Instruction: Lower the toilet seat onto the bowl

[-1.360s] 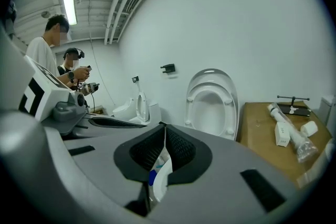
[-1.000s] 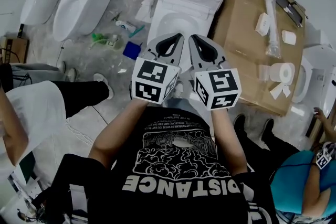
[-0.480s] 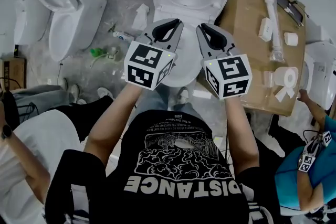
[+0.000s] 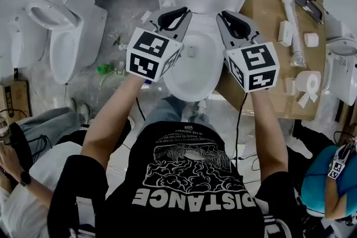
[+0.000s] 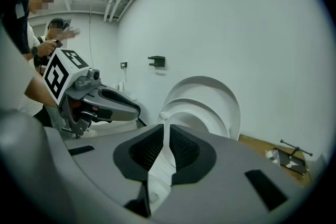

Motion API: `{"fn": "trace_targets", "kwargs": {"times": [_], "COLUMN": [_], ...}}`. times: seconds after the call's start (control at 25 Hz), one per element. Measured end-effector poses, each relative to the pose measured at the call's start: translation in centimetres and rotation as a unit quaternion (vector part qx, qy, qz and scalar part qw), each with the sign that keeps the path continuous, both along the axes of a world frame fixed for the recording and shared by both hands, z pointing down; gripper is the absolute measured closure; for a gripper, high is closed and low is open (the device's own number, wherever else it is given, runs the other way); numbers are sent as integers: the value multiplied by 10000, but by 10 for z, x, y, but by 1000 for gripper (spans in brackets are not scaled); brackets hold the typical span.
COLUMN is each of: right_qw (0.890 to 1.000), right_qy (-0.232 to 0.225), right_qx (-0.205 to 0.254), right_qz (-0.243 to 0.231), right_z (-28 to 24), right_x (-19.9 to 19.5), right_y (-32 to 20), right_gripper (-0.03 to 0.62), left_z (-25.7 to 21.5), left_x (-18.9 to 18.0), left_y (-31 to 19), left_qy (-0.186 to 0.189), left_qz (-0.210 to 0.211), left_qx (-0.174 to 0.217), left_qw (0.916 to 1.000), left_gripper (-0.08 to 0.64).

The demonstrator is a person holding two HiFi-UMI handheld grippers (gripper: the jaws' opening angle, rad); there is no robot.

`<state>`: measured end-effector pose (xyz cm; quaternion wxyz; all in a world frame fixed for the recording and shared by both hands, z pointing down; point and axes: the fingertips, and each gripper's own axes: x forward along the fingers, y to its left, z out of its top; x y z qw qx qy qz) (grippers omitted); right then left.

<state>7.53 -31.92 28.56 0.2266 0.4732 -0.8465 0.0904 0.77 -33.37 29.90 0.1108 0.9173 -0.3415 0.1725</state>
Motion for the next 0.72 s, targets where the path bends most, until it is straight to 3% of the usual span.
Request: {"fn": "trace_targets", "kwargs": {"times": [0.2,0.28,0.48,0.72], "right_qw": [9998,9995,9985,9963], "right_qy": [208,302,547,843], "right_qx": [18,-24,11,69], "right_qz": [13,-17,-52,-178], "right_z": [4,6,6,3], "right_x": [2,3,12,24], "right_y": [-30,-41,-70,-102], "right_gripper": [552,509,496,458], "left_z": [1,2,4,0], "left_x": [-2,-1,1,10], "left_y": [-31,-43,-78,-117], "left_qy": [-10,-91,-218,-548], "left_qz": [256,363,528,744], "left_qx": [-15,31,70,354], "left_qw": [9997,9993,9983,9951], "left_gripper": [495,489,479,463]}}
